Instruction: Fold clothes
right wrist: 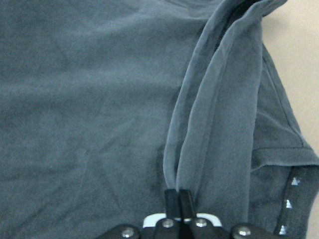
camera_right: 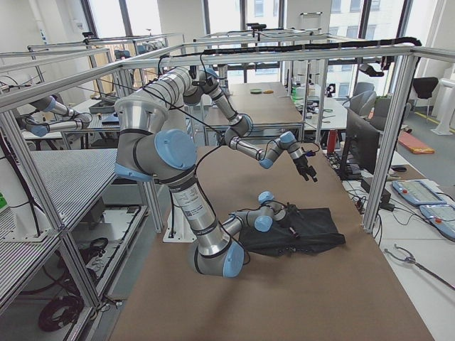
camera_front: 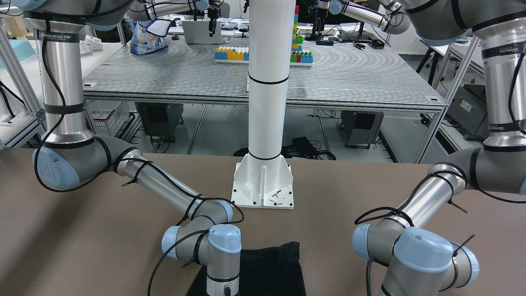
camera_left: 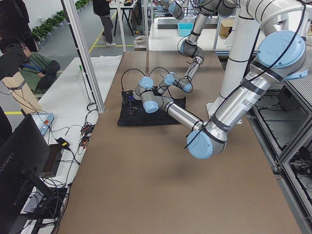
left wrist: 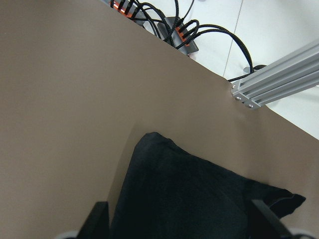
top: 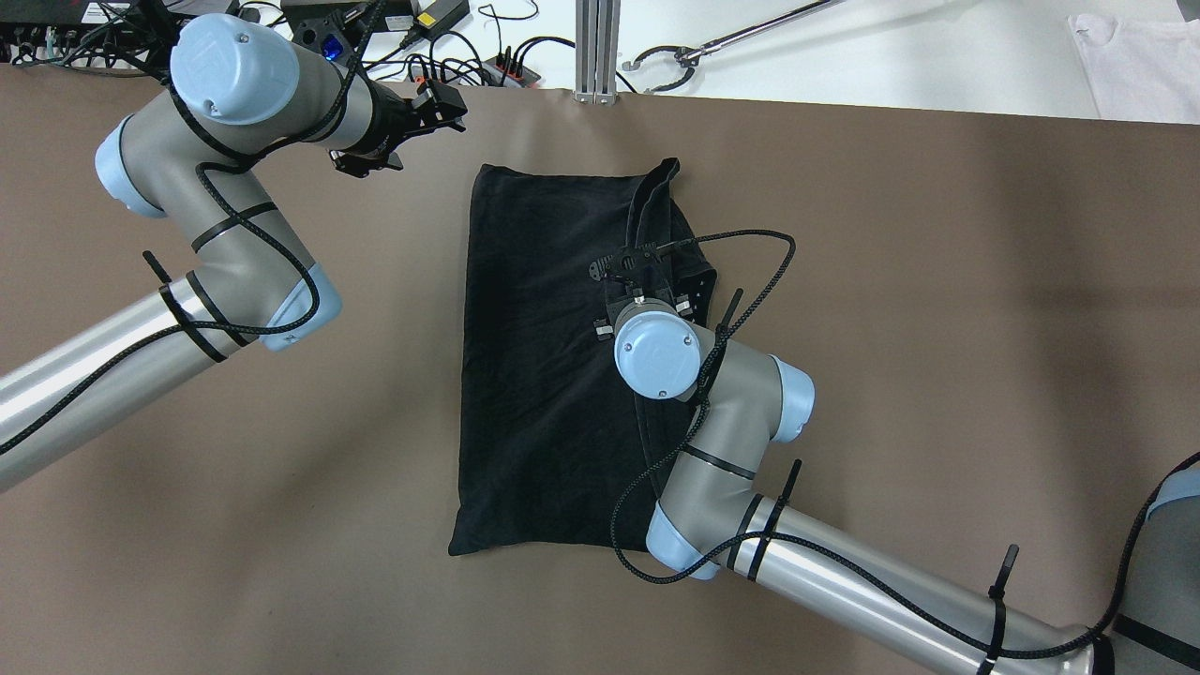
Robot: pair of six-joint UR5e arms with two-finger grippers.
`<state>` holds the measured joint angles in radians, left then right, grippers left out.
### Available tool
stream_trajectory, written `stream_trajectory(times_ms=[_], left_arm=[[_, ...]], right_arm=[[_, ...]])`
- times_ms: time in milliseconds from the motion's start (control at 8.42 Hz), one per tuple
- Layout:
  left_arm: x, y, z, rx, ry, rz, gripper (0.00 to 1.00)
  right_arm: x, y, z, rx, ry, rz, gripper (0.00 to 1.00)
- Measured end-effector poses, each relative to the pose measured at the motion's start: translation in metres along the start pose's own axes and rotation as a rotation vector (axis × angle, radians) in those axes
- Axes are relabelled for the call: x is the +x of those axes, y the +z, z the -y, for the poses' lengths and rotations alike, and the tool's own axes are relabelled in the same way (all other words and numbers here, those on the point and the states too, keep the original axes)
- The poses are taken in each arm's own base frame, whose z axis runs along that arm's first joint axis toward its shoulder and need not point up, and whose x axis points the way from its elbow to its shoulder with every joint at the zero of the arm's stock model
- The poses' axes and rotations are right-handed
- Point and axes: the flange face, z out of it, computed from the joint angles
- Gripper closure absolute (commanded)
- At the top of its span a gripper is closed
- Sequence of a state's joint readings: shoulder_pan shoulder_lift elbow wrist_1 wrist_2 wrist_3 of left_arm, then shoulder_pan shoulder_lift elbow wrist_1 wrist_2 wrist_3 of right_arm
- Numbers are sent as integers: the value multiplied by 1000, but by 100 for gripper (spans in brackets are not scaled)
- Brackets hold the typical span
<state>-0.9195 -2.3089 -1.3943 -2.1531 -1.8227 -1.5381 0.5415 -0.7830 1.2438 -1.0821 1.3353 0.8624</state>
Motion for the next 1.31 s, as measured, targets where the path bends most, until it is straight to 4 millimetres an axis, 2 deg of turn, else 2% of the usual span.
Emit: stream_trajectory(times_ms=[356, 712, 950, 1068, 1306], left_arm=[[2, 1, 0, 2, 3, 1, 0], [5, 1, -1, 2, 4, -1, 0], [7, 3, 0, 2, 4, 0, 0], [8, 4, 0, 2, 4, 0, 0], [10, 5, 1, 2, 5, 1, 0]], right_arm=[[13, -8, 8, 21, -22, 14, 100], [38, -3, 0, 32, -34, 17, 98], [45, -1, -1, 34, -39, 16, 97], [46, -1, -1, 35, -39, 16, 90], [47, -2, 2, 39, -37, 17, 89]])
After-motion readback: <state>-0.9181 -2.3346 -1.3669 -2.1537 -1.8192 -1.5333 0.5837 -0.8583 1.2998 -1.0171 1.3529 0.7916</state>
